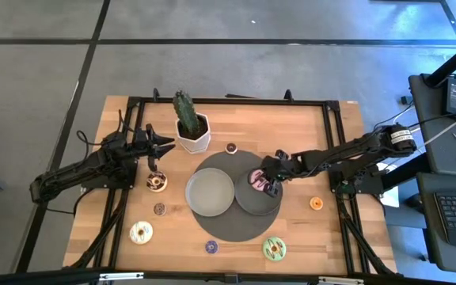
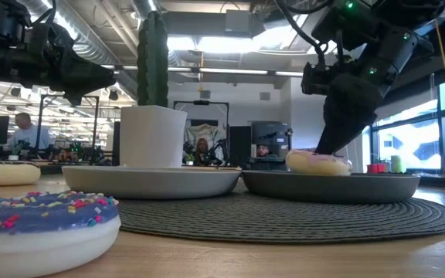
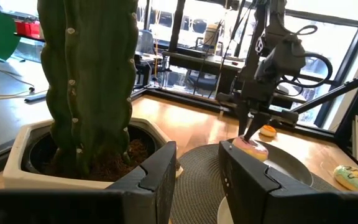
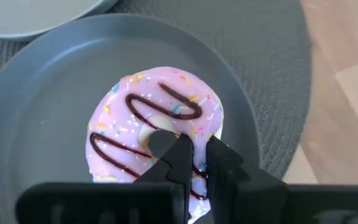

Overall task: Pick & Place donuts
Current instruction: Put the large pink donut on the dark gray plate

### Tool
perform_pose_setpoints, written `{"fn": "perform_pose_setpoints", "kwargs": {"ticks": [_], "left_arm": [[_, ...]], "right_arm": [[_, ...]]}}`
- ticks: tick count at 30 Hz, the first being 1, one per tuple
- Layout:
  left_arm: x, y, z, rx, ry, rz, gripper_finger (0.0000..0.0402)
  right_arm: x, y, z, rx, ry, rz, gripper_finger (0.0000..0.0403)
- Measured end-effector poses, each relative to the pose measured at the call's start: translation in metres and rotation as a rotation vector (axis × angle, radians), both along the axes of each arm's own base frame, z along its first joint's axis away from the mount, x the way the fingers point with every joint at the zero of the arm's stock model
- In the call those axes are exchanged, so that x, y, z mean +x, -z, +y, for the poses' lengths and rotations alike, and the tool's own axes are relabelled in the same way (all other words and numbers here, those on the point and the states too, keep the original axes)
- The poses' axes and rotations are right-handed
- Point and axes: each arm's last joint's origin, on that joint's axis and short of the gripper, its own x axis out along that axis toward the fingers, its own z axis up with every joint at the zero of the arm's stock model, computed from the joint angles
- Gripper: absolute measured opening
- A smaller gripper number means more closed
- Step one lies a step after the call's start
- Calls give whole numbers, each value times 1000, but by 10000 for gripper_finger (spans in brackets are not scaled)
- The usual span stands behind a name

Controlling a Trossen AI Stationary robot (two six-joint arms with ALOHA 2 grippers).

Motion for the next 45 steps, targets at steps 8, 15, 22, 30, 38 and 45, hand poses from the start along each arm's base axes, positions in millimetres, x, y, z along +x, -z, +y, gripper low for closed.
{"fn": "perform_pose_setpoints", "kwargs": {"ticks": [8, 15, 22, 30, 38, 45], "left_arm": [[0, 0, 0, 0, 0, 0, 116], [0, 0, 0, 0, 0, 0, 116], [0, 0, 0, 0, 0, 0, 116], [0, 0, 0, 0, 0, 0, 116], [0, 0, 0, 1, 0, 0, 116], [0, 0, 0, 0, 0, 0, 116]], "right_arm": [[1, 0, 0, -14, 7, -9, 37], [1, -1, 0, -23, -8, -14, 38], [2, -1, 0, -24, -10, -21, 66], [2, -1, 0, -25, -10, -21, 102], [2, -1, 0, -22, -14, -21, 114], [2, -1, 0, -20, -13, -21, 133]]}}
